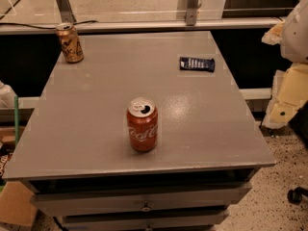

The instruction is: Move coke can near orange can

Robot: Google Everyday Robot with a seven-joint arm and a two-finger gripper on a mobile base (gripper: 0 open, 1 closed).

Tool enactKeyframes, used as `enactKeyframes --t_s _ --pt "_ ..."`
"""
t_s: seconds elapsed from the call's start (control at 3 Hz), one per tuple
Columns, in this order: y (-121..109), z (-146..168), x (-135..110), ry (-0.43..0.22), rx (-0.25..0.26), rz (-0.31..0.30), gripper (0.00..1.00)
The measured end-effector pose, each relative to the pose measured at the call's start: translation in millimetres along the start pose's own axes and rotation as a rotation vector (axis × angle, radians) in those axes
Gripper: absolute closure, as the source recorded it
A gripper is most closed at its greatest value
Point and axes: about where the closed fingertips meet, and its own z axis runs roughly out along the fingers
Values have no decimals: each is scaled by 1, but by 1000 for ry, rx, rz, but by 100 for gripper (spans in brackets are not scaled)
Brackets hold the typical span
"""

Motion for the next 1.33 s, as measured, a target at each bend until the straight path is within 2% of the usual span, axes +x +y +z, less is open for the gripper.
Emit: enactKeyframes --t_s 0.33,0.67,1.33 --pt "0 -1 -1 -4 4 0 0" --pt "9 9 -17 -63 -22 4 0" --pt "37 53 -65 -271 -138 15 0"
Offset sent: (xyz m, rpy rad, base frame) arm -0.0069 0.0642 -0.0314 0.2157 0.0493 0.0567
